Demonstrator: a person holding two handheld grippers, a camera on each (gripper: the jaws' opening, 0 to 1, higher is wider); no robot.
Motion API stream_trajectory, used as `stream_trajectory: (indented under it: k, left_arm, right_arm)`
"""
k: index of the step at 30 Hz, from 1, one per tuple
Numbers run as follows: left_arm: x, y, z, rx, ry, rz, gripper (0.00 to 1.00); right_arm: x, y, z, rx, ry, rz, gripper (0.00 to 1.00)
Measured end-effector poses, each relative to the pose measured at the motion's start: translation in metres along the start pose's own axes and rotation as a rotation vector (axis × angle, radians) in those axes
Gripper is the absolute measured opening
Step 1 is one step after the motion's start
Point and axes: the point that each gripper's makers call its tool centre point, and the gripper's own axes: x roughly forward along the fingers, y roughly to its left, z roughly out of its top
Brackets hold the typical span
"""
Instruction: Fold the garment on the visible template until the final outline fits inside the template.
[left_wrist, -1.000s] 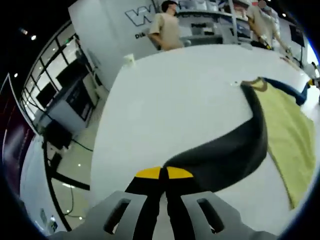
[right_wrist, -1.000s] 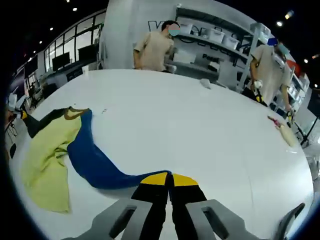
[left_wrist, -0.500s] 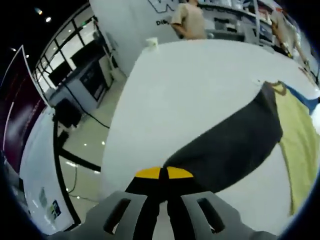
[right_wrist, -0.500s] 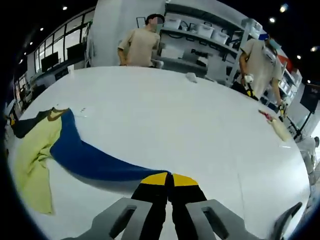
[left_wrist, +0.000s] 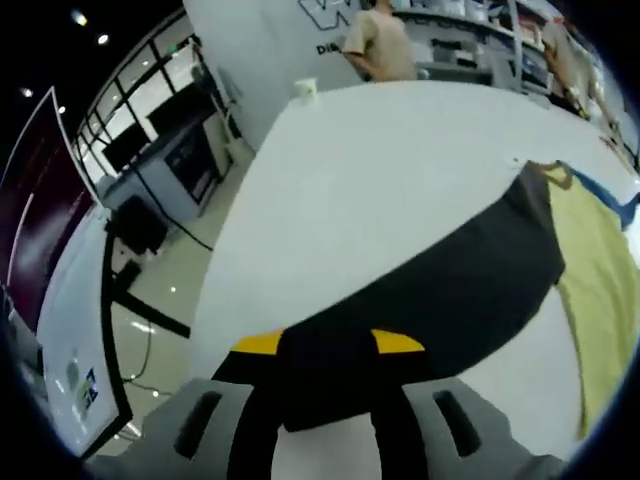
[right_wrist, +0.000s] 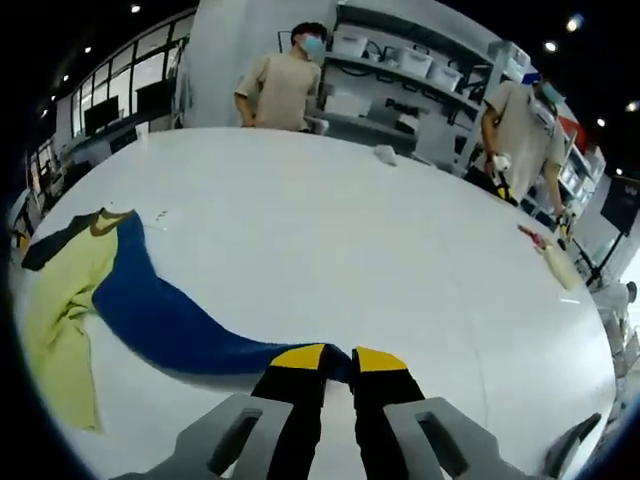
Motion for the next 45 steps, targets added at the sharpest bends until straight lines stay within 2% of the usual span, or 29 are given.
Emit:
stream_trajectory:
  k: [3,6,7,9,10,12,14,15,18,21,22,23,26,30,31,32,40,44,45]
  left_arm:
    - [-0.004,-0.007,0.007,0.008,-0.024,-0.013,0.33]
    - [-0.007,-0.024,0.011,0.016,-0.053,-0.038,0.33]
    - [-0.013,-0.045,0.011,0.016,-0.059,-0.056,0.33]
    - [-0.011,-0.058,0.016,0.027,-0.067,-0.084,0.34]
    - [-0.011,-0.060,0.016,0.029,-0.068,-0.089,0.35]
    - [-0.017,-0.078,0.014,0.043,-0.081,-0.122,0.38]
    - [-0.027,-0.095,0.019,0.041,-0.125,-0.156,0.42]
    - [-0.030,-0.101,0.021,0.044,-0.154,-0.195,0.42]
    - [-0.034,-0.102,0.027,0.067,-0.205,-0.220,0.45]
    - [-0.042,-0.111,0.021,0.080,-0.211,-0.241,0.51]
    - [-0.044,-0.113,0.019,0.077,-0.211,-0.248,0.52]
    - [-0.056,-0.118,0.015,0.064,-0.227,-0.257,0.52]
    - [-0.064,-0.130,0.016,0.021,-0.260,-0.289,0.52]
    - [-0.072,-0.143,0.007,0.023,-0.261,-0.317,0.52]
    - [-0.078,-0.151,0.003,0.022,-0.256,-0.326,0.52]
    - [-0.079,-0.152,0.002,0.020,-0.256,-0.330,0.52]
    - [-0.088,-0.164,-0.008,0.037,-0.253,-0.373,0.57]
    - [-0.095,-0.177,-0.024,0.053,-0.223,-0.398,0.50]
    - [-0.101,-0.187,-0.028,0.057,-0.217,-0.412,0.50]
  right_arm:
    - [0.000,0.002,-0.001,0.012,-0.005,0.011,0.15]
    - [-0.001,0.011,-0.004,-0.002,-0.009,0.039,0.18]
    - [-0.003,0.015,-0.006,0.002,-0.007,0.040,0.18]
    - [-0.010,0.034,-0.012,-0.031,-0.006,0.088,0.17]
    - [-0.010,0.036,-0.014,-0.034,-0.006,0.088,0.18]
    - [-0.011,0.046,-0.018,-0.054,-0.005,0.117,0.18]
    - [-0.015,0.059,-0.016,-0.077,-0.016,0.142,0.19]
    - [-0.017,0.062,-0.014,-0.072,-0.034,0.144,0.19]
    - [-0.024,0.072,-0.011,-0.065,-0.054,0.171,0.26]
    - [-0.033,0.083,-0.011,-0.069,-0.065,0.197,0.29]
    - [-0.035,0.087,-0.016,-0.064,-0.066,0.205,0.28]
    - [-0.037,0.091,-0.017,-0.062,-0.070,0.214,0.28]
    - [-0.043,0.107,-0.021,-0.063,-0.072,0.244,0.28]
    - [-0.047,0.123,-0.028,-0.087,-0.057,0.269,0.27]
    - [-0.048,0.129,-0.031,-0.130,-0.049,0.283,0.27]
    - [-0.051,0.138,-0.031,-0.123,-0.050,0.288,0.27]
    - [-0.060,0.161,-0.038,-0.108,-0.056,0.334,0.27]
    - [-0.069,0.179,-0.045,-0.128,-0.060,0.351,0.27]
    - [-0.071,0.185,-0.049,-0.115,-0.053,0.370,0.26]
